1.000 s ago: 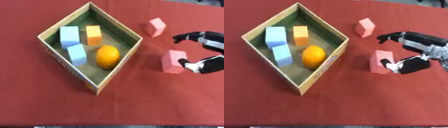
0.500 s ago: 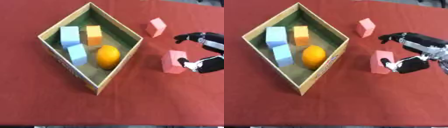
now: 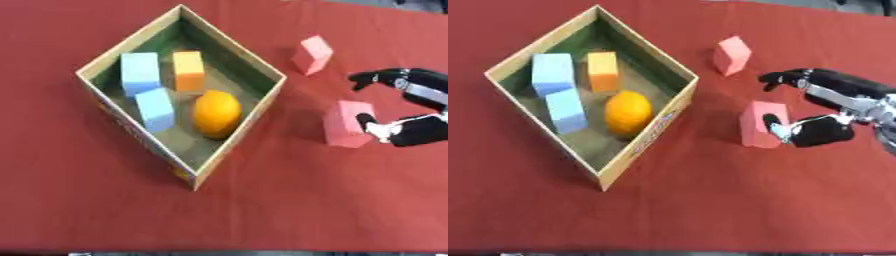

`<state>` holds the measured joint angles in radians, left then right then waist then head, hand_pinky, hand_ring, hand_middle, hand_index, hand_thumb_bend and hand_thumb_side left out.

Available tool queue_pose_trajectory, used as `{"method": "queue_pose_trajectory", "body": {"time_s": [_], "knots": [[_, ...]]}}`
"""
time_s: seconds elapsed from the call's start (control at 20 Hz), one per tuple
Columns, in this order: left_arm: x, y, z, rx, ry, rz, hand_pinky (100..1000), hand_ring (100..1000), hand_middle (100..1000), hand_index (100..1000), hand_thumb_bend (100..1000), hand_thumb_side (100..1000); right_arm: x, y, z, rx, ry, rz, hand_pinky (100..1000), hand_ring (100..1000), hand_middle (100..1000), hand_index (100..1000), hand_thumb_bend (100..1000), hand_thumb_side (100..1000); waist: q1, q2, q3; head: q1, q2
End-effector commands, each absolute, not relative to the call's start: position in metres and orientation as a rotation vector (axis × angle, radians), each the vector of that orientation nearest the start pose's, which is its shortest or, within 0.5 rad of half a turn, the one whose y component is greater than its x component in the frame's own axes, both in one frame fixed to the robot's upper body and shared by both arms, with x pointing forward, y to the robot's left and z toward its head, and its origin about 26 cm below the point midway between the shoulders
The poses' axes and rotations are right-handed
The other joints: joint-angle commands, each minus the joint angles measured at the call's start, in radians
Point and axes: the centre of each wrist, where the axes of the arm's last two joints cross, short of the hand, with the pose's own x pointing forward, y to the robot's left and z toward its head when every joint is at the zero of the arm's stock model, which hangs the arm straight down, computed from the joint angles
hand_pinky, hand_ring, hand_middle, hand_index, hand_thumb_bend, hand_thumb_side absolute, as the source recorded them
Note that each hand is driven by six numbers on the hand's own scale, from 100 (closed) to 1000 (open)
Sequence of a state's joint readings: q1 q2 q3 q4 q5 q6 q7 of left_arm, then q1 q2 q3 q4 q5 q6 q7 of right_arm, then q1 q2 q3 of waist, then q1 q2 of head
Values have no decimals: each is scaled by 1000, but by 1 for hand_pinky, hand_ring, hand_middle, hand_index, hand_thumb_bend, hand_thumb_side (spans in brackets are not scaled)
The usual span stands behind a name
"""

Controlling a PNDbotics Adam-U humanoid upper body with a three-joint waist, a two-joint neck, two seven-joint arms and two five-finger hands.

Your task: Pick up objects on the table and place them in the box.

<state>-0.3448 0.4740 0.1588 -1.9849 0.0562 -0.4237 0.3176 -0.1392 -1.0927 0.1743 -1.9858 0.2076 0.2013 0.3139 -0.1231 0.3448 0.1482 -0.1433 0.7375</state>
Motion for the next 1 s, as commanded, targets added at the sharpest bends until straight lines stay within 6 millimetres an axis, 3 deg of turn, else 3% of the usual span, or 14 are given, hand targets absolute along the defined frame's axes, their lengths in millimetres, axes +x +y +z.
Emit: {"method": "queue_pose_trajectory", "body": {"time_s": [0.05, 0.35, 0.4, 0.45, 0.55, 0.75, 1.0], "knots": [[296, 316, 251, -463, 3382, 70, 924, 912, 822, 907, 206, 793, 272, -339, 224, -701, -1366, 1399, 1000, 1000, 861, 994, 100, 466, -4, -22, -1, -3, -5], [296, 316, 250, -465, 3384, 73, 924, 911, 818, 907, 205, 793, 270, -340, 219, -694, -1337, 1415, 1000, 1000, 871, 1000, 109, 478, -3, -20, -1, -2, -6], [296, 316, 250, -466, 3384, 74, 924, 911, 818, 907, 205, 793, 270, -340, 218, -691, -1334, 1425, 1000, 1000, 874, 1000, 150, 477, -3, -20, -1, -2, -6], [296, 316, 250, -467, 3385, 75, 924, 911, 818, 907, 205, 793, 270, -340, 217, -688, -1335, 1443, 1000, 1000, 882, 1000, 257, 431, -3, -20, -1, -2, -6], [296, 316, 250, -469, 3386, 75, 924, 911, 817, 907, 205, 793, 269, -341, 217, -690, -1339, 1488, 1000, 1000, 888, 1000, 305, 364, -3, -20, -2, 0, -6], [295, 316, 250, -473, 3387, 74, 924, 911, 816, 907, 204, 793, 268, -343, 216, -709, -1338, 1542, 1000, 1000, 893, 1000, 330, 307, -3, -19, -4, 3, -6], [296, 316, 250, -470, 3388, 71, 925, 910, 814, 907, 205, 792, 268, -343, 216, -726, -1318, 1594, 998, 1000, 903, 1000, 385, 297, -2, -17, -4, 2, -8]]}}
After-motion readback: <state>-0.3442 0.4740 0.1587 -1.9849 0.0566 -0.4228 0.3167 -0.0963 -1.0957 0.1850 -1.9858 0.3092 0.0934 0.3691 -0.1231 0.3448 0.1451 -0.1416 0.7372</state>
